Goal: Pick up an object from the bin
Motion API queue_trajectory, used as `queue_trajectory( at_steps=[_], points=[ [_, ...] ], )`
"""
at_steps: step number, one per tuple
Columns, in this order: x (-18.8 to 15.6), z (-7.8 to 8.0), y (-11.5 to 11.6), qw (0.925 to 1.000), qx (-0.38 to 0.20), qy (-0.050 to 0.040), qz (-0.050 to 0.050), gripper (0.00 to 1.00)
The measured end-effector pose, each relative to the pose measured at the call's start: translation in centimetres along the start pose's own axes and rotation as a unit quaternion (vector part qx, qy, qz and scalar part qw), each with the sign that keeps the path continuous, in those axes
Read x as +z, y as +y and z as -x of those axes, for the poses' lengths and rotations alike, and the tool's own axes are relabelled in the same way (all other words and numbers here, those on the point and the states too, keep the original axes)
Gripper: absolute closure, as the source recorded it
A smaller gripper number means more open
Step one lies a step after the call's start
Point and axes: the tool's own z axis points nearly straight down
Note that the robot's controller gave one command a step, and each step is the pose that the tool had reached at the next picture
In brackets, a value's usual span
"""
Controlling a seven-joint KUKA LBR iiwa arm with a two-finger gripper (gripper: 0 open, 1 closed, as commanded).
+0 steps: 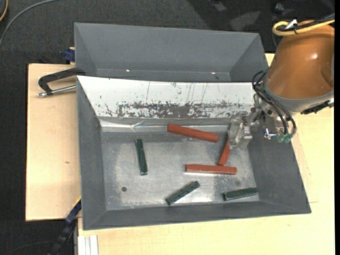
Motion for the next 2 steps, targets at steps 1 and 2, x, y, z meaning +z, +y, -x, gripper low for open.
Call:
queue_trajectory(
  at_steps=[1, 2],
  points=[
    [0.5, -0.2, 0.0, 1.0, 0.0, 0.0051, 0.0, 0.0],
    [17.7, -2.6, -0.5, 0.9999, 0.009, 0.0118, 0.001, 0.0]
  ],
)
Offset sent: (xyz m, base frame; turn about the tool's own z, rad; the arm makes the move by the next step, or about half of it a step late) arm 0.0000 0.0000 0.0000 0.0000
